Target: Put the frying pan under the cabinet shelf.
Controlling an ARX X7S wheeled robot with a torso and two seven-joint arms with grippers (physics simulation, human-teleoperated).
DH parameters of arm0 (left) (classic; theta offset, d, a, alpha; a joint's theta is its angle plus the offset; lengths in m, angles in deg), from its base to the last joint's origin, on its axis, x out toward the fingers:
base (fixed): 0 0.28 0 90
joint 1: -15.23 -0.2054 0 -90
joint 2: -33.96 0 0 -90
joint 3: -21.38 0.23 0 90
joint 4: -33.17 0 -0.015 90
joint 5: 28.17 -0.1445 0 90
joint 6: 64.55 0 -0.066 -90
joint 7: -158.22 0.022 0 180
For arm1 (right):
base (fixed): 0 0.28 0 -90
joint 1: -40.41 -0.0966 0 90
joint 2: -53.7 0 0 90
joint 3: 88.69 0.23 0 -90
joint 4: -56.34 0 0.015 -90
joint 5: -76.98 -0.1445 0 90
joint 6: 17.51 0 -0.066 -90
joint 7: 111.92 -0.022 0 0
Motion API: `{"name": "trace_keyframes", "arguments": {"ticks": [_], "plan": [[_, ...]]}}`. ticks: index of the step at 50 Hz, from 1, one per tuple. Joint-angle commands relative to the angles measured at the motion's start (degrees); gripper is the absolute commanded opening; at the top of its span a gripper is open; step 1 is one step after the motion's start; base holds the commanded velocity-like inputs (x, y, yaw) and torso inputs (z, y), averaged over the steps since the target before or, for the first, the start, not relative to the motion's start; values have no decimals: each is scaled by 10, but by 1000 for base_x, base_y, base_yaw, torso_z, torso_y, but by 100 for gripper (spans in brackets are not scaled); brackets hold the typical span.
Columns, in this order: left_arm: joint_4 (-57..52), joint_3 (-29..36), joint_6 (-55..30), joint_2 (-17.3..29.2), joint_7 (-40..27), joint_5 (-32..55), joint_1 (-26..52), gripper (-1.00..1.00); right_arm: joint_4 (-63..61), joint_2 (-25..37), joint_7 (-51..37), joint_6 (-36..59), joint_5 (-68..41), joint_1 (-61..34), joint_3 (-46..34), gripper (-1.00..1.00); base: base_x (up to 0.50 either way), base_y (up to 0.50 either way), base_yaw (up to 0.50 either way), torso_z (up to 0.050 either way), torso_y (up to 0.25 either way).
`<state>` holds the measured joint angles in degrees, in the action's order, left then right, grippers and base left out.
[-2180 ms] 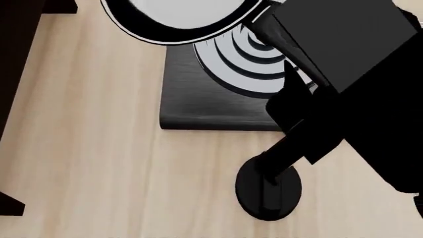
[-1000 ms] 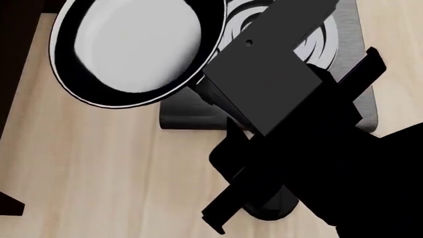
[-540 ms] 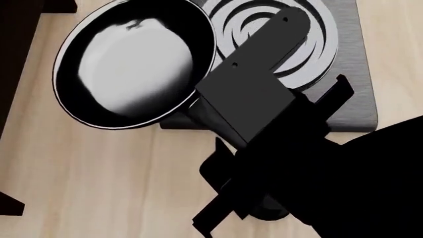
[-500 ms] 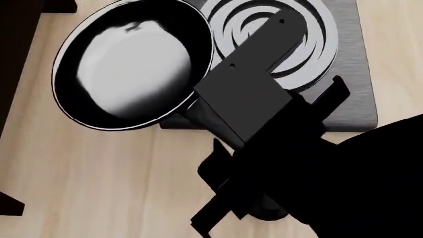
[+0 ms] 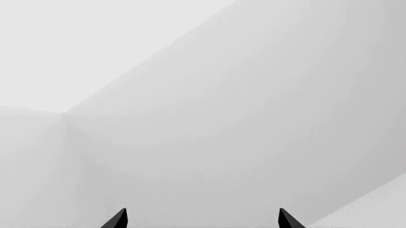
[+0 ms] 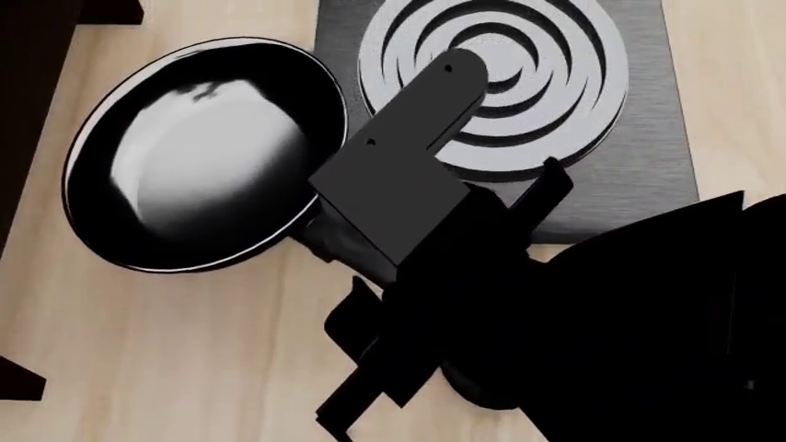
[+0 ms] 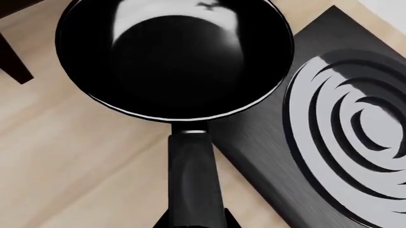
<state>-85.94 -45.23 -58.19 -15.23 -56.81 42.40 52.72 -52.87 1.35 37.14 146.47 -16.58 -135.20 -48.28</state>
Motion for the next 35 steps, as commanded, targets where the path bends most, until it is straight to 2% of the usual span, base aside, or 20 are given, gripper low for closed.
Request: {"name": "trace_keyframes", "arguments": {"ticks": [1,35], "plan": [[-2,-1,5,6,-7,10,-6,100,12,-21,45,-7,69,-11,-1,-100,0,0,0,0,0],[-8,-1,16,28,-25,37,-18,100,122,-105,212,-116,259,36,-103,-100,0,0,0,0,1]]}}
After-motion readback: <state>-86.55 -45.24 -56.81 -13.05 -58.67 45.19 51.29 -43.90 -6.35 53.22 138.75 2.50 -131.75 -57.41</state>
